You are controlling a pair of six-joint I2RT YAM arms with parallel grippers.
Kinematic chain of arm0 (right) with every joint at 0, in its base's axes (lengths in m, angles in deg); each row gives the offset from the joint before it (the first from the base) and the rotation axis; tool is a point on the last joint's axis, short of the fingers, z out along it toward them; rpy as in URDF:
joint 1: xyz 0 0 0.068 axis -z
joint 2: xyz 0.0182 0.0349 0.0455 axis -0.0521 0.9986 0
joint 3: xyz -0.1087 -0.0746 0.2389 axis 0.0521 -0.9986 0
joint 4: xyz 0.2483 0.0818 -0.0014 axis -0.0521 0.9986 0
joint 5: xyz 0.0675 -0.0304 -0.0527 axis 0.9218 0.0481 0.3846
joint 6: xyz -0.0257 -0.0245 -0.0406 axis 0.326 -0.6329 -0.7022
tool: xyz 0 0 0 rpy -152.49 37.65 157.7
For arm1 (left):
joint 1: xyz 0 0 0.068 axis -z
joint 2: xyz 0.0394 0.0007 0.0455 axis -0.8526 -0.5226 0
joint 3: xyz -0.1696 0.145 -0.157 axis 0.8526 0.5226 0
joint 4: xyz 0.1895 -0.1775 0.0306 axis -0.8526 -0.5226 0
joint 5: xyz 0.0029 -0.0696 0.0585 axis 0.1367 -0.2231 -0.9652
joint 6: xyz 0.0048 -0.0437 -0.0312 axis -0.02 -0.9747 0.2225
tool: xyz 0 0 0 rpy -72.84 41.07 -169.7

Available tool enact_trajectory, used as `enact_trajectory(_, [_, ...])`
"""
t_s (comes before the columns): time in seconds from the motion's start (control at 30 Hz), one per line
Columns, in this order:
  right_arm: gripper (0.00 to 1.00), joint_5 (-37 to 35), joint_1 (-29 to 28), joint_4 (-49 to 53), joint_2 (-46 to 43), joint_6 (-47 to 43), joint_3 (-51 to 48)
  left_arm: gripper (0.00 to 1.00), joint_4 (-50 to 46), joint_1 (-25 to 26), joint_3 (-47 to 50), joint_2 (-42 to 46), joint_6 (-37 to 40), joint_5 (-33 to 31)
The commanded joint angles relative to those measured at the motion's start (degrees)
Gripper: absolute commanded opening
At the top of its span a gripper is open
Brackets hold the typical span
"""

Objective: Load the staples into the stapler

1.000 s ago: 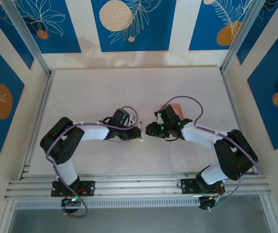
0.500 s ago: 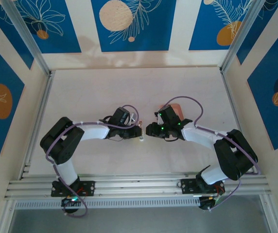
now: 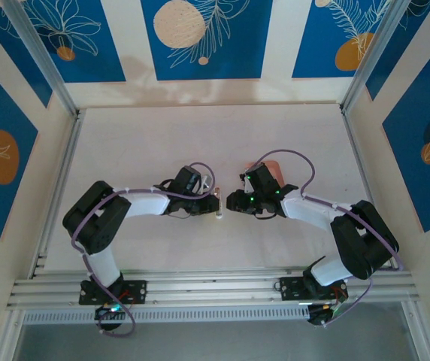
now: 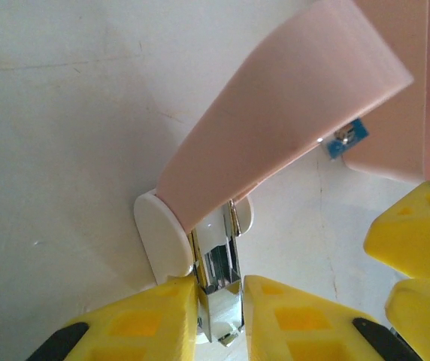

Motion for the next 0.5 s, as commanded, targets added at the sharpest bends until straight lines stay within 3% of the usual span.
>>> enact_trajectory(0.0, [0.37,1.67,0.41,0.15,-1.26,-0.50,-0.84,0.24,-0.72,0.81,-1.31,-1.07,0.48,1.41])
enact_trajectory(0.47, [0.36,1.45,0.76,0.14,-2.55,-0.33,-1.46,0.18,-2.20,0.77,-1.74,0.61,1.31,0.85])
